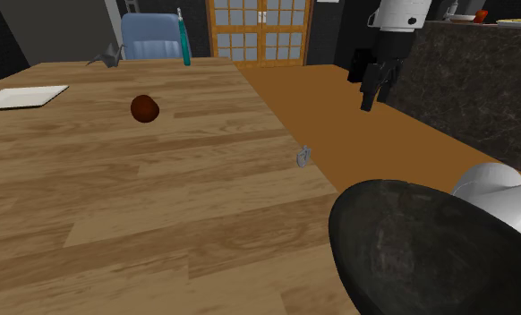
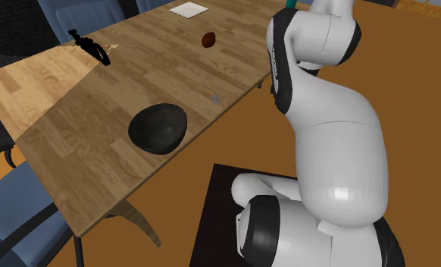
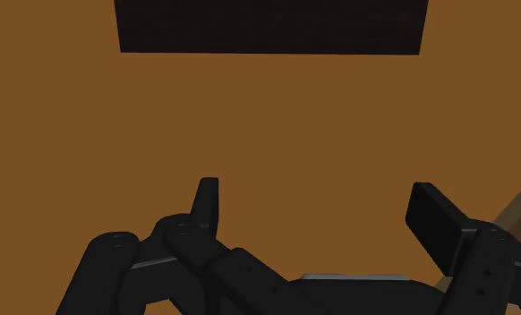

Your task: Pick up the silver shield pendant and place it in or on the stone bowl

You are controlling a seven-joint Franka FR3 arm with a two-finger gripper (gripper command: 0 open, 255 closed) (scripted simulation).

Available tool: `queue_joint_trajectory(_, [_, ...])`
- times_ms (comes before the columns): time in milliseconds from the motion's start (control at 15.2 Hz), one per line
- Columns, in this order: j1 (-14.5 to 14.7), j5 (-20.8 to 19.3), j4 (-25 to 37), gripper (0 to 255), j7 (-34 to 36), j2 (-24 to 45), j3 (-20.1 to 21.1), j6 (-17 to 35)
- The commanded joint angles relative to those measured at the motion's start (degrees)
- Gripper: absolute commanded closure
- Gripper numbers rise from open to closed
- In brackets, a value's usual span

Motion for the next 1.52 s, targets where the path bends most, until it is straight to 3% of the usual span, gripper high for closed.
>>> queue_joint_trajectory(0, [0.00, 0.00, 0.00, 0, 0.00, 0.00, 0.00, 0.00])
queue_joint_trajectory(660, [6.59, 11.44, 7.02, 0, 5.75, 11.68, 7.72, -2.48])
queue_joint_trajectory(1320, [12.33, 21.44, 18.05, 0, 11.18, 25.34, 14.47, -4.63])
queue_joint_trajectory(1452, [12.47, 21.67, 16.03, 0, 11.05, 24.65, 14.76, -3.25])
